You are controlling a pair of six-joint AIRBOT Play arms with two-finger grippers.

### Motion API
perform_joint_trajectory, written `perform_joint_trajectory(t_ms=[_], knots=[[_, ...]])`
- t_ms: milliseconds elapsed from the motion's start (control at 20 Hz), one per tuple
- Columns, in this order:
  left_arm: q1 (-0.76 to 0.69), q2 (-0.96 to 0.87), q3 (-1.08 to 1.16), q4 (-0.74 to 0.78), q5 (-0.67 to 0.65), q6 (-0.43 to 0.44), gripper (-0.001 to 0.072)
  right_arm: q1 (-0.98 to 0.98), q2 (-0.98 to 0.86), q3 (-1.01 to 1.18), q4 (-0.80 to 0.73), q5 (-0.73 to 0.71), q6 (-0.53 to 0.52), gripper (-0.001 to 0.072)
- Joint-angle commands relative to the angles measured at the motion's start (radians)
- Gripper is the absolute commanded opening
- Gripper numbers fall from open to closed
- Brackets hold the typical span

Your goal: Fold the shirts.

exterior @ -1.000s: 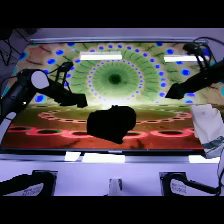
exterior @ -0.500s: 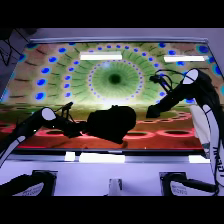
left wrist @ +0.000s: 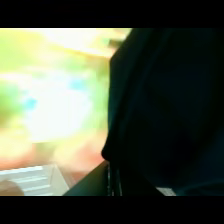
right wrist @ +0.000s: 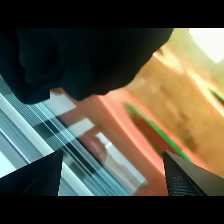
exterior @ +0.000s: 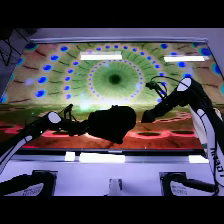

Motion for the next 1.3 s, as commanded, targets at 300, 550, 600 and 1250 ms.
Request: perform_joint_trajectory(t_ms=[300, 550, 600, 1250], knots=[[-0.001, 0.066, 0.000, -0.013, 0.023, 0.013, 0.0034, 0.030, -0.019, -0.173, 0.266, -0.253, -0.077, 0.0656], [0.001, 0.194, 0.001, -0.012, 0.016, 0.013, 0.0033, 0.175, -0.070, -0.167, 0.249, -0.416, -0.046, 0.0023], [0.010, 0.249, 0.009, 0.004, 0.037, 0.013, 0.0033, 0.175, -0.058, -0.144, 0.245, -0.409, -0.060, 0.0024], [0.450, 0.821, 0.570, 0.096, 0.242, 0.012, 0.0033, -0.001, 0.625, 0.438, 0.072, -0.456, -0.173, 0.0024]])
